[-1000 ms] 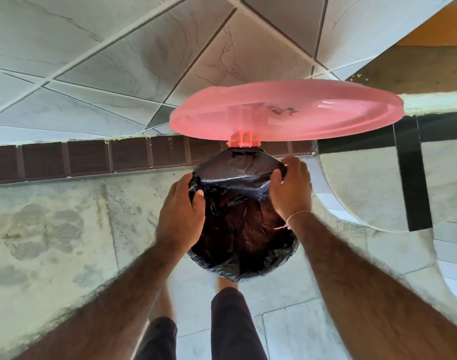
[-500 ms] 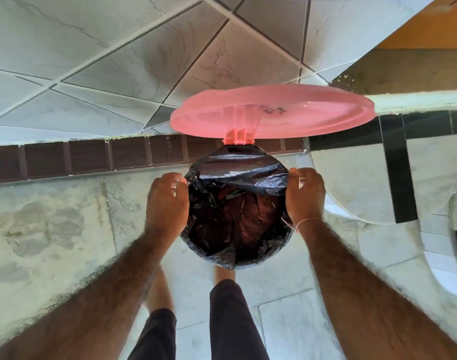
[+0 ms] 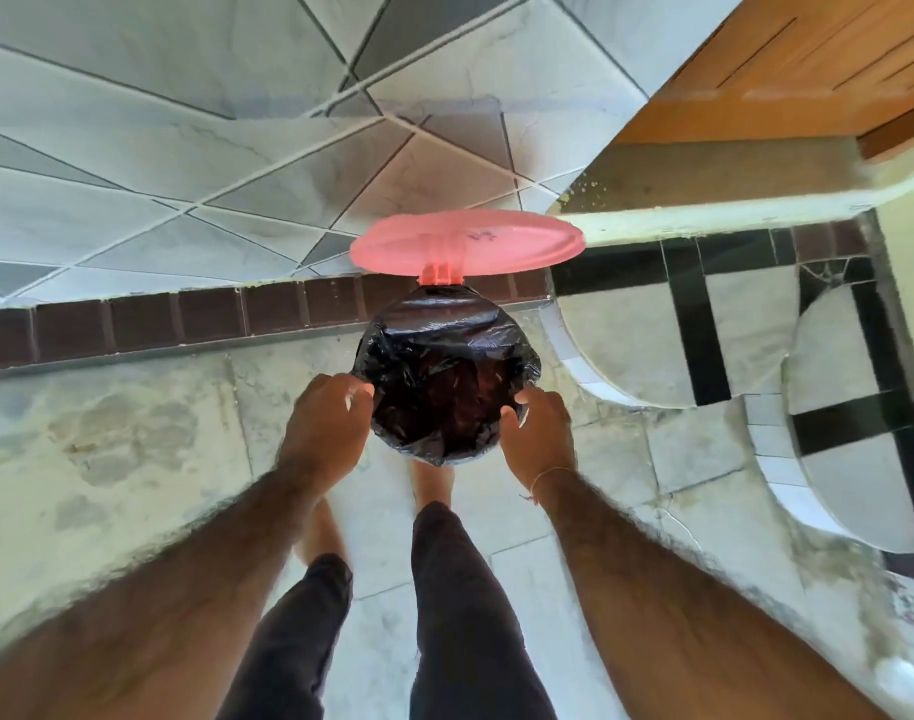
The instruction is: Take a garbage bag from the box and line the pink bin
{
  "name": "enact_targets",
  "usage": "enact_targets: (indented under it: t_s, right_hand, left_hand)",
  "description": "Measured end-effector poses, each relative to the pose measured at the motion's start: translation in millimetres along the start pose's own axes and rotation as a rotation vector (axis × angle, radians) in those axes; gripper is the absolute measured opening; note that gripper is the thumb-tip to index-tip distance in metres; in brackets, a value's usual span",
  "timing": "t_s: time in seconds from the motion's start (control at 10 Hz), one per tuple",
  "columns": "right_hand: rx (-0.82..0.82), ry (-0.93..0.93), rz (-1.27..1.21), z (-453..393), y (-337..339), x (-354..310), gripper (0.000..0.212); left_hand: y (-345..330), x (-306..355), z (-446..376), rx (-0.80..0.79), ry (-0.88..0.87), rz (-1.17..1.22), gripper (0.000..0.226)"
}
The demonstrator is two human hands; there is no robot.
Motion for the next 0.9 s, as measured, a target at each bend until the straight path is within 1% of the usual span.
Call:
enact_targets:
  t_s: [0.1, 0.2, 0.3, 0.4, 0.5, 0.6, 0.7, 0.8, 0.9]
  right_hand:
    - [0.049, 0.002, -0.031, 25.3, 43.9, -21.5, 0.026]
    - [0.093, 0.033, -0.031, 47.5, 88.2, -43.7, 0.027]
    - [0.115, 0.081, -0.005, 69.4, 124.2, -59.2, 0.027]
    - [0.136, 0.116, -0.019, 88.2, 154.8, -73.4, 0.027]
    - [0.132, 0.142, -0.043, 103.7, 180.0, -83.5, 0.027]
    - [0.142, 0.187, -0.058, 112.7, 206.2, -90.0, 0.028]
    - [0.126, 0.27, -0.043, 118.8, 232.0, -94.6, 0.034]
    - [0.117, 0.366, -0.02, 124.9, 253.8, -97.8, 0.029]
    - [0.086, 0.443, 0.07, 131.9, 270.0, -101.7, 0.027]
  left_hand:
    - [36.0, 29.6, 20.3, 0.011, -0.049, -0.023, 0.031]
    - [77.8, 64.9, 36.9, 0.066, -0.126, -0.055, 0.034]
    - [113.8, 102.2, 57.9, 0.076, -0.187, -0.077, 0.03]
    - [138.4, 138.9, 74.6, 0.08, -0.27, -0.131, 0.039]
    - [164.4, 168.8, 97.1, 0.133, -0.267, -0.171, 0.027]
    - [177.0, 190.3, 120.0, 0.149, -0.343, -0.229, 0.009]
    - [195.9, 204.3, 146.5, 0.24, -0.268, -0.234, 0.019]
    - [192.1, 209.2, 167.4, 0.304, -0.268, -0.222, 0.026]
    - [181.0, 215.7, 200.4, 0.35, -0.273, -0.112, 0.03]
Point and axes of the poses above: each hand's wrist, its own z-axis away from the middle knuckle, its own y-axis out of the back of the hand, x = y × z, the point moved 8 cm from there along -z, towards the middle knuckle, and after that the axes turned 3 degrees about y, right-handed, at the moved point
